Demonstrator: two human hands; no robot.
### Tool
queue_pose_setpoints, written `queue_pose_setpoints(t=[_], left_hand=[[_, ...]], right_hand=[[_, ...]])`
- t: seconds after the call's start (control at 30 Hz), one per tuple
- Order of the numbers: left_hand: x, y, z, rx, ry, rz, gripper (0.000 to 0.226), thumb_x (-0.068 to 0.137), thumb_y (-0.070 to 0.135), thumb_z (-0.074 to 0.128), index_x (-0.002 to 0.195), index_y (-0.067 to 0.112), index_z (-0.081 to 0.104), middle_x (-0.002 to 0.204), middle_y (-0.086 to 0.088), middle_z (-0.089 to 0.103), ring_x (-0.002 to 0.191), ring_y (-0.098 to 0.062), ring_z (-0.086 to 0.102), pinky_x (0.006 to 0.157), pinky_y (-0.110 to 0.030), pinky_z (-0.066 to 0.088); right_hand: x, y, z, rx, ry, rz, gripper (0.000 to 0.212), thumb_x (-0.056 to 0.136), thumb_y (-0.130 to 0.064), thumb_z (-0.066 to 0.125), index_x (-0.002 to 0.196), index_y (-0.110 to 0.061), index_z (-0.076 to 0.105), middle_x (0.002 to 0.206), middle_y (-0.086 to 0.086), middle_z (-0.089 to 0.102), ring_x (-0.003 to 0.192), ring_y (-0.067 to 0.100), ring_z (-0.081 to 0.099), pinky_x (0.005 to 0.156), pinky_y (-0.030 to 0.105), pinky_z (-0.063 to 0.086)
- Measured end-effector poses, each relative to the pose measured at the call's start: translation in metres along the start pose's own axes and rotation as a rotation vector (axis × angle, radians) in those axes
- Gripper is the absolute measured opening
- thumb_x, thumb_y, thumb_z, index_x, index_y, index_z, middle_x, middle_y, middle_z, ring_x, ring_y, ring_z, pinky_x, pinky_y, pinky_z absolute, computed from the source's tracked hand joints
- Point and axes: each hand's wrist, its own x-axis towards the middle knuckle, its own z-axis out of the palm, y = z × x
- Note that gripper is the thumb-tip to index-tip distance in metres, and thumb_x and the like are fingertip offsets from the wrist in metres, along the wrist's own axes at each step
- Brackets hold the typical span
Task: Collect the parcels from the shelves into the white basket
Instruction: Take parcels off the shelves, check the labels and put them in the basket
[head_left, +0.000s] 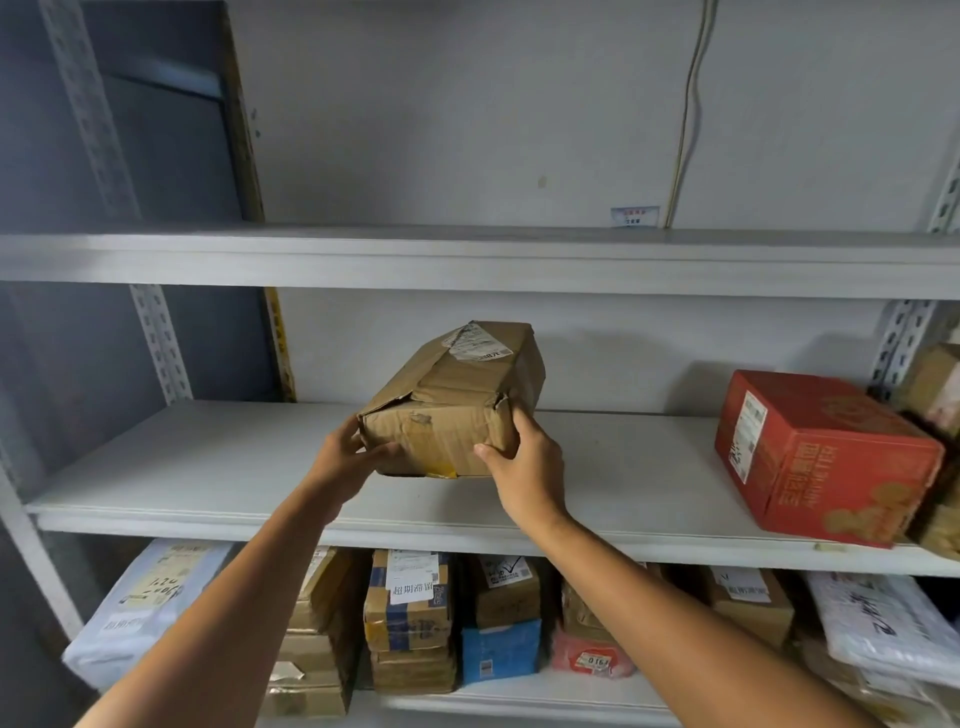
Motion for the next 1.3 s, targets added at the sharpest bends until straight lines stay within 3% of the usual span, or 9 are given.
queue_pose_setpoints(t=[0.2, 0.33, 0.53, 0.6, 0.7, 0.87, 0.97, 1.17, 1.3], left_hand=[[0.006, -0.004, 0.034, 0.031, 0.001, 0.095, 0.046, 0.08, 0.002, 0.073, 0.122, 0.012, 0.057, 0.113, -0.013, 0.064, 0.104, -0.025, 0.06, 0.072, -0.023, 0.053], [0.009, -0.011, 0.087, 0.079, -0.045, 0.16, 0.045, 0.079, 0.004, 0.074, 0.121, 0.012, 0.06, 0.107, -0.007, 0.066, 0.096, -0.019, 0.062, 0.065, -0.017, 0.053], [0.011, -0.031, 0.149, 0.15, -0.033, 0.134, 0.062, 0.076, 0.002, 0.076, 0.131, 0.014, 0.053, 0.111, 0.002, 0.063, 0.096, -0.012, 0.059, 0.063, -0.005, 0.048], [0.015, -0.033, 0.159, 0.22, -0.005, 0.119, 0.068, 0.074, 0.003, 0.077, 0.135, 0.017, 0.051, 0.112, 0.004, 0.061, 0.095, -0.009, 0.056, 0.059, 0.0, 0.043], [0.02, -0.036, 0.168, 0.355, -0.01, 0.043, 0.072, 0.076, 0.009, 0.077, 0.14, 0.021, 0.046, 0.12, -0.001, 0.06, 0.099, -0.012, 0.054, 0.059, -0.005, 0.044], [0.014, -0.038, 0.171, 0.509, -0.012, -0.033, 0.071, 0.082, 0.017, 0.073, 0.144, 0.021, 0.039, 0.128, -0.008, 0.058, 0.112, -0.025, 0.056, 0.086, -0.033, 0.053], [0.002, -0.036, 0.17, 0.672, 0.007, -0.061, 0.069, 0.085, 0.023, 0.07, 0.146, 0.019, 0.036, 0.13, -0.01, 0.06, 0.115, -0.026, 0.057, 0.082, -0.027, 0.047], [-0.049, -0.027, 0.172, 0.883, -0.065, -0.146, 0.058, 0.09, 0.039, 0.062, 0.142, 0.021, 0.042, 0.132, -0.01, 0.057, 0.117, -0.025, 0.055, 0.078, -0.024, 0.045], [-0.08, -0.027, 0.175, 1.059, -0.126, -0.103, 0.052, 0.09, 0.041, 0.061, 0.138, 0.023, 0.047, 0.129, -0.007, 0.059, 0.115, -0.022, 0.057, 0.091, -0.029, 0.044]], right_hand=[[0.013, 0.029, -0.032, 0.039, -0.069, 0.086, 0.046, 0.077, -0.023, 0.079, 0.119, -0.014, 0.061, 0.106, 0.002, 0.069, 0.097, 0.019, 0.065, 0.085, 0.032, 0.055], [0.022, 0.069, -0.077, 0.074, -0.107, 0.196, 0.042, 0.076, -0.019, 0.08, 0.115, -0.021, 0.062, 0.104, -0.011, 0.064, 0.089, -0.004, 0.057, 0.07, 0.0, 0.041], [0.024, 0.13, -0.11, 0.028, -0.174, 0.38, 0.046, 0.076, -0.019, 0.08, 0.118, -0.018, 0.061, 0.114, -0.003, 0.066, 0.113, 0.016, 0.057, 0.097, 0.036, 0.048], [0.029, 0.143, -0.115, 0.019, -0.185, 0.413, 0.044, 0.075, -0.019, 0.081, 0.114, -0.016, 0.062, 0.112, -0.001, 0.067, 0.113, 0.017, 0.058, 0.096, 0.036, 0.047], [0.037, 0.155, -0.123, 0.008, -0.26, 0.427, 0.054, 0.072, -0.016, 0.083, 0.12, -0.016, 0.059, 0.117, -0.001, 0.065, 0.114, 0.017, 0.057, 0.092, 0.03, 0.045], [0.039, 0.168, -0.136, -0.05, -0.382, 0.36, 0.062, 0.074, -0.021, 0.082, 0.129, -0.018, 0.053, 0.12, -0.004, 0.061, 0.114, 0.013, 0.055, 0.088, 0.025, 0.042], [0.041, 0.171, -0.147, -0.119, -0.469, 0.34, 0.055, 0.078, -0.027, 0.078, 0.128, -0.02, 0.055, 0.131, 0.001, 0.058, 0.124, 0.019, 0.052, 0.1, 0.033, 0.042], [0.03, 0.167, -0.188, -0.298, -0.646, 0.343, 0.063, 0.085, -0.036, 0.071, 0.14, -0.017, 0.046, 0.133, 0.01, 0.058, 0.119, 0.026, 0.056, 0.096, 0.032, 0.042], [0.004, 0.158, -0.216, -0.398, -0.655, 0.323, 0.057, 0.086, -0.038, 0.069, 0.136, -0.019, 0.051, 0.133, 0.007, 0.059, 0.118, 0.025, 0.056, 0.097, 0.033, 0.043]])
